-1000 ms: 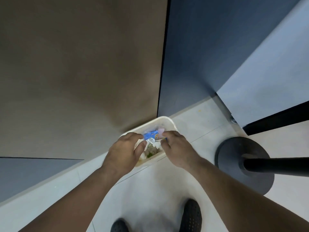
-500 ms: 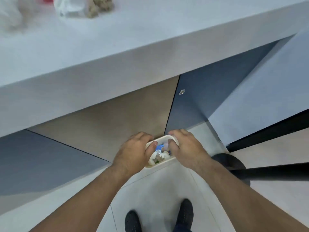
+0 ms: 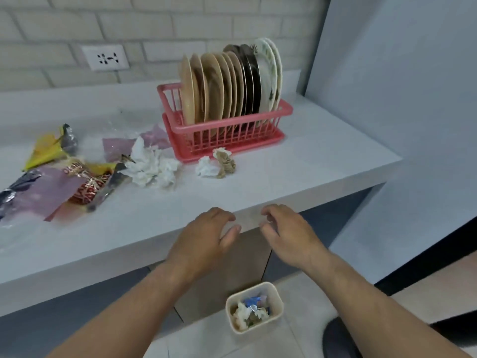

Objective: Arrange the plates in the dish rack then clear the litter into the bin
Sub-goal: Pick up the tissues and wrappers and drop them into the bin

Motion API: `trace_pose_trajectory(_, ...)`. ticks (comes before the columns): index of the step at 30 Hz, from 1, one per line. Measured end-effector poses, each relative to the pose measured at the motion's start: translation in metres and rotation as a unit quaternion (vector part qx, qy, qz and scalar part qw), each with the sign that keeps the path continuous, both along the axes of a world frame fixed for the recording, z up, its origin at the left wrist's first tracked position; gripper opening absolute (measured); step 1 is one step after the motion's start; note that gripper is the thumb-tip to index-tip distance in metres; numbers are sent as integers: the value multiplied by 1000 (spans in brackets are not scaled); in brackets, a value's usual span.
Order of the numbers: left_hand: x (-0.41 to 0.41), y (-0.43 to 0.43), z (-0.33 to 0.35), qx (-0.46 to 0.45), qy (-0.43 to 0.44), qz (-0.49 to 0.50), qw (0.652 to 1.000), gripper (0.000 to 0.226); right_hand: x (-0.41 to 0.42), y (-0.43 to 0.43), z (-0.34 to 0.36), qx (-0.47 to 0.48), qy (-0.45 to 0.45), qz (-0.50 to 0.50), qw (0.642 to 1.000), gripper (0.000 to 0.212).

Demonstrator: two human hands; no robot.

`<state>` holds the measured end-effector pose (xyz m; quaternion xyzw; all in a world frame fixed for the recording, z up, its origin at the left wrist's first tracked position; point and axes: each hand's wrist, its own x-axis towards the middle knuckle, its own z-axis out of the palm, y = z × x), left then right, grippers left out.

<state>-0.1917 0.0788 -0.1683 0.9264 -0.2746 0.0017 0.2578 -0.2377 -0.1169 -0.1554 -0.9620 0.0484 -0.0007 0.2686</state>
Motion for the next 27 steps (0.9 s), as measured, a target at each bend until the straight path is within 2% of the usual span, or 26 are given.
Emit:
trace_pose_trajectory(6, 20, 21, 36, -9, -32, 18, 999, 38, 18, 21, 31, -1, -50, 1, 999, 33)
trace_pose_trajectory(10, 34, 22, 43, -15, -32, 27, 999, 38, 36, 24, 35, 1, -42, 1, 999, 32)
trace_pose_trajectory(18, 75, 13, 28, -16, -17, 85, 996, 36, 117, 14, 22, 13, -29, 23, 999, 36)
trace_pose_trajectory(23, 107, 5, 22, -8, -38, 121, 992, 35, 169, 18, 16, 15, -46, 54, 997, 40)
trace_pose_trajectory(27, 125, 0, 15, -6, -58, 145, 988, 32, 188, 16, 7, -24, -20, 80, 996, 38)
